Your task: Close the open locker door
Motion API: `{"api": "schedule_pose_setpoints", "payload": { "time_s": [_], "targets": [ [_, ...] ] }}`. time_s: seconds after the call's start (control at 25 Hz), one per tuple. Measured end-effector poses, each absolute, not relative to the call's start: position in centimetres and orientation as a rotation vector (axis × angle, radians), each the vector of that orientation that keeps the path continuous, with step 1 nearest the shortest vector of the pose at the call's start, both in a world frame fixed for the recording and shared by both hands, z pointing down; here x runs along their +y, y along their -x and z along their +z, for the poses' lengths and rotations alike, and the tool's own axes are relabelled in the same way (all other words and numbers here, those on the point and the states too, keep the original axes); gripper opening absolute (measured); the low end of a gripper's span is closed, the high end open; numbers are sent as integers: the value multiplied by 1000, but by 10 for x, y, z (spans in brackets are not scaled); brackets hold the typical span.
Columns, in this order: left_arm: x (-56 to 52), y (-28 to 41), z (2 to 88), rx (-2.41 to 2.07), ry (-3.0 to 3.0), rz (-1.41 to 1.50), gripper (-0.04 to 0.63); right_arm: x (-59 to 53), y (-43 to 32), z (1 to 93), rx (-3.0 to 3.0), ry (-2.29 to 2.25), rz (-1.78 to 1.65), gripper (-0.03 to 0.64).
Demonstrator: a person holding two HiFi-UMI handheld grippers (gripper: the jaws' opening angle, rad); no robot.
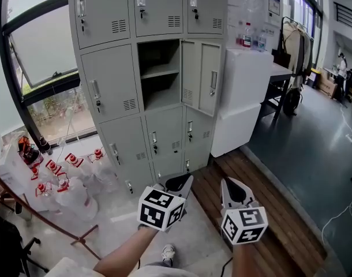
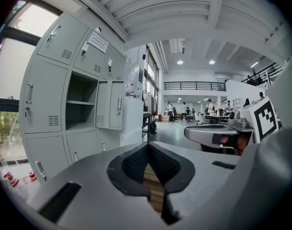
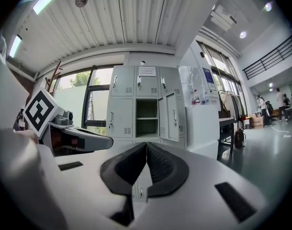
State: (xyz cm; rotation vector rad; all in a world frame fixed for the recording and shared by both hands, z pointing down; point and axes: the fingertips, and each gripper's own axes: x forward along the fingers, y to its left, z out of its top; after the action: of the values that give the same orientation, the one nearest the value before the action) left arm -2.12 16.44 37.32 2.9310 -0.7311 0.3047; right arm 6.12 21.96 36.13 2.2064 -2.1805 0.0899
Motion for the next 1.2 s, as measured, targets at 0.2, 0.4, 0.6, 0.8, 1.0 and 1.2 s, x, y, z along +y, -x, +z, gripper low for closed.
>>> {"api": "schedule_pose_setpoints", "payload": {
  "time_s": [0.2,0.4,0.6,0.8,1.0,1.2],
  "targets": [
    [115,9,376,-718,-2920,297,7,171,-71,364,-2168,-2196,109,6],
    [64,0,377,-701,-2905,288,7,123,-77,365,-2147,-2181,119,6],
    [25,-4,374,-662,-2908,279,7,83,-80,361,-2114,-2192,114,6],
    [-8,-4,371,-633,-2912,258,7,50,-79,356,-2088,-2199,107,6],
    [-34,-3,373,-601,-2912,254,6,24,-76,357,-2063,-2200,100,6],
    [-51,-3,377,-571,-2910,258,6,6,-75,358,-2039,-2206,100,6]
  ]
}}
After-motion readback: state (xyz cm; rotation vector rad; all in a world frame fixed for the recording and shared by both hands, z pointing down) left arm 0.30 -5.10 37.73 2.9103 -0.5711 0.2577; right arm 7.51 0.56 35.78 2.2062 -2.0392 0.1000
